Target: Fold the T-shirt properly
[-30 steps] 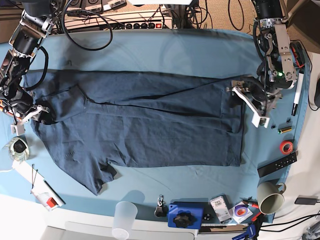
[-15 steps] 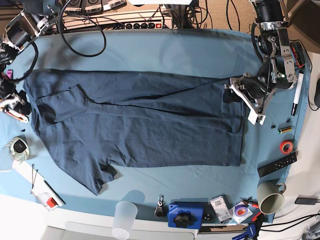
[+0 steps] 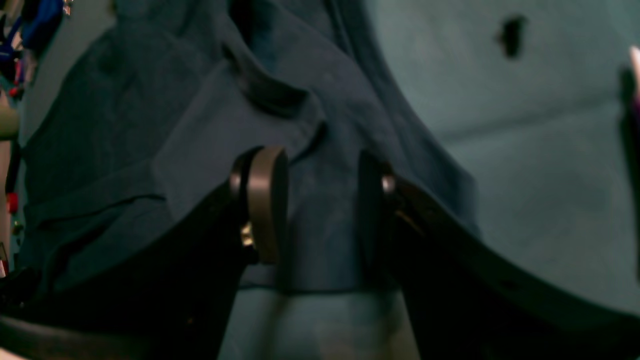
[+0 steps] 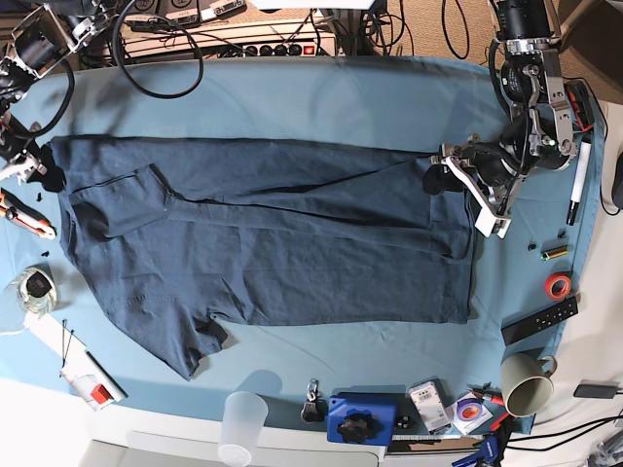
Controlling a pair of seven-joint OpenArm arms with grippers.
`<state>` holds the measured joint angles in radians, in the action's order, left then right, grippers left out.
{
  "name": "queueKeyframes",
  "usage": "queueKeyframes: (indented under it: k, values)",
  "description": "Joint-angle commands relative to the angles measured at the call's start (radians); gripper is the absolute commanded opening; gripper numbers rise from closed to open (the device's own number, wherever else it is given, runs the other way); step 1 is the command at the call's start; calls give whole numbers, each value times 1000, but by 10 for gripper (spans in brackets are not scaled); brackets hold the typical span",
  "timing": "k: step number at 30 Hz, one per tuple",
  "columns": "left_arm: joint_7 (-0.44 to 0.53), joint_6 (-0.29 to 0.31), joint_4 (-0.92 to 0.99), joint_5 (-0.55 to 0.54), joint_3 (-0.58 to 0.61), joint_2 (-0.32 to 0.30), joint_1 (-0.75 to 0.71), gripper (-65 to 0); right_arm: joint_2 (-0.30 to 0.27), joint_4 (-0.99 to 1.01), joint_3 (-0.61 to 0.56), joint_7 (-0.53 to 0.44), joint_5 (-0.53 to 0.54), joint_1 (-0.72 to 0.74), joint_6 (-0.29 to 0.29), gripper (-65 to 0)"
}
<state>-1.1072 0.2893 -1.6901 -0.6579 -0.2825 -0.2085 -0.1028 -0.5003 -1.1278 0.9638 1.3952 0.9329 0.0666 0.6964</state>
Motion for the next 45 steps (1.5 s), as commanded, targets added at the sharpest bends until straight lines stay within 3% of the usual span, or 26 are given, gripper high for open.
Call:
queueKeyframes:
  k: [1,7,11,18,28,32,38,40,42,44,45]
  values:
    - [-38,0,-3,7,3,-2,-2,-305,-39,-18,12,-11,25,3,2,-413]
    - [-38,0,-3,10,3,-2,-3,-305,-101,-18,43,1,65,-11,2,-414]
    - [-38,0,-19,-8,5,-2,-3,-305,-120,-17,43,1,13,-12,2,-414]
    - [-37,0,-25,4,5,-3,-10,-305,-88,-15,31,-61,-93,-76,-9,-414]
    - [-26,0,-25,6,5,-2,-16,-305,6,-15,-80,-93,-75,-117,2,-414]
    - [-26,0,-25,6,5,-3,-16,-305,10,-15,-140,-164,-77,-116,2,-414]
    - [-19,0,-25,6,5,-3,-16,-306,10,-16,-159,-167,-77,-108,2,-425]
    - [-18,0,-25,6,5,-2,-16,-349,10,-16,-159,-166,-77,-108,2,-517]
    - [-19,-1,-25,6,5,-2,-17,-464,10,-16,-159,-163,-77,-108,2,-628]
    - [-19,-1,-25,6,5,-2,-17,-626,10,-16,-159,-161,-78,-108,2,-650]
    - [-20,0,-25,6,5,-2,-17,-650,10,-16,-159,-161,-77,-108,2,-650]
